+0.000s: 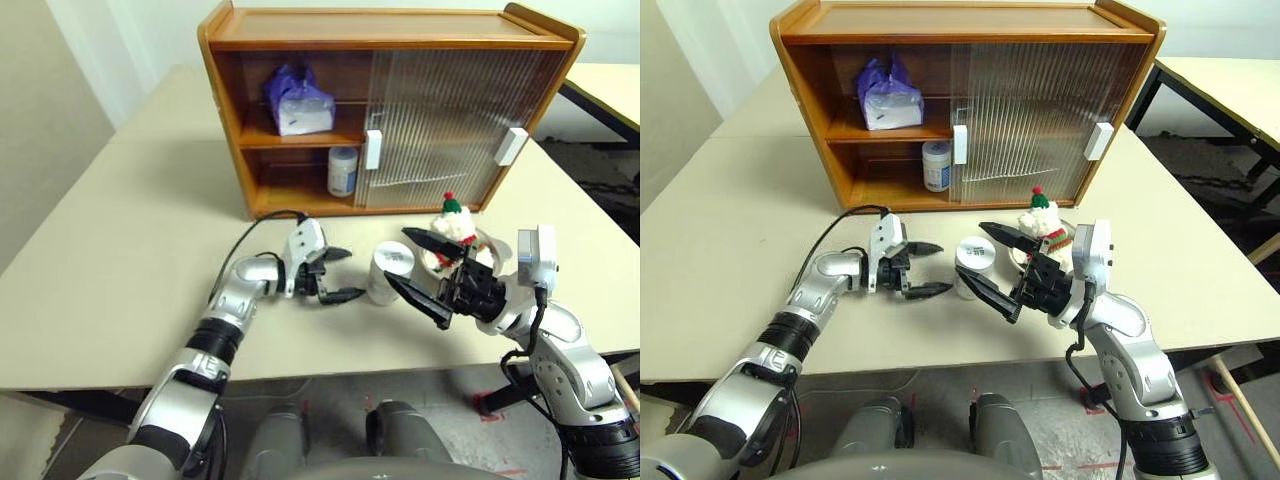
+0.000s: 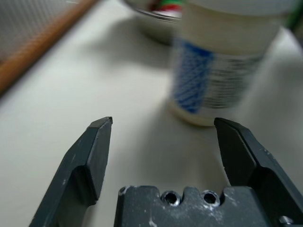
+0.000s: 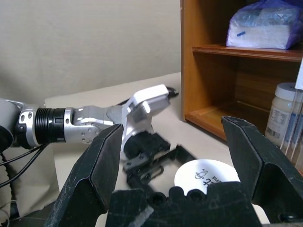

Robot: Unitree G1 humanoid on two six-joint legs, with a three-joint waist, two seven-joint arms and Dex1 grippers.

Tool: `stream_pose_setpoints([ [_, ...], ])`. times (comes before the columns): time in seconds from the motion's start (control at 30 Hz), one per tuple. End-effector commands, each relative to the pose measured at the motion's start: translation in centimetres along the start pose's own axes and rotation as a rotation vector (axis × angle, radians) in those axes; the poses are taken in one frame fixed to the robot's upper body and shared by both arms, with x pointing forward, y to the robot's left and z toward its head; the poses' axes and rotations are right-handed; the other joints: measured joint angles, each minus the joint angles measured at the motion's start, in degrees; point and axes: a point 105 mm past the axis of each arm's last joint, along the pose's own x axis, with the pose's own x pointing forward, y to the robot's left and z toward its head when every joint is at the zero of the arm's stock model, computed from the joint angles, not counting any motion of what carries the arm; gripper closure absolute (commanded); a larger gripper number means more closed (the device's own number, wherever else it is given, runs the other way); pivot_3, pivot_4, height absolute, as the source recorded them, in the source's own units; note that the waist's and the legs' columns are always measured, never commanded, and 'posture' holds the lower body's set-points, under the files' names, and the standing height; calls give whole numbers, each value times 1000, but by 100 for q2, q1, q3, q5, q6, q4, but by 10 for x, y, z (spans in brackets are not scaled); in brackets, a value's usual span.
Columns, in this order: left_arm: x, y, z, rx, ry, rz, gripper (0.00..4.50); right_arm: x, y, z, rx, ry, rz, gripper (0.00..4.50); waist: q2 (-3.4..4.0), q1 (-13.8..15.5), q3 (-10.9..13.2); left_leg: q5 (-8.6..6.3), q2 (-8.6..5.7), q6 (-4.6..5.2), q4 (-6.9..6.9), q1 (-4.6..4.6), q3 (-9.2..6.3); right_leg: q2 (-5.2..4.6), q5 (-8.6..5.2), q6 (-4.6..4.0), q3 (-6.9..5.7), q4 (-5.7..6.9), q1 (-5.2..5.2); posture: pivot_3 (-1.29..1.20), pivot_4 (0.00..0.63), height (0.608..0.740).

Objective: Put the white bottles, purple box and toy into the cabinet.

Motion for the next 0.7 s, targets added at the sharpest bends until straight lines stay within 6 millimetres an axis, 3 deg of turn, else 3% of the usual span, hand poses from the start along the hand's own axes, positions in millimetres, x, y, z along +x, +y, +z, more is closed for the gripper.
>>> stream_pose_setpoints([
  [0.03,11,-9,-2,24,22,-39,44,-6,-7,1,-18,20,-49,0,3,2,-2,0,1,1,0,0,0,0,-1,1,-1,-2,0,8,0,740],
  [0.6,56,-29,5,7,6,-106,44,-5,-6,1,-18,20,-64,0,20,16,-12,1,-2,3,0,-7,-3,-2,-4,13,-2,-13,5,-4,0,740],
  [0.7,59,-25,2,-14,21,-78,688,-4,-6,1,-18,20,-65,0,21,15,-13,2,-6,5,0,-6,-3,-3,-3,15,-1,-18,8,-4,0,740],
])
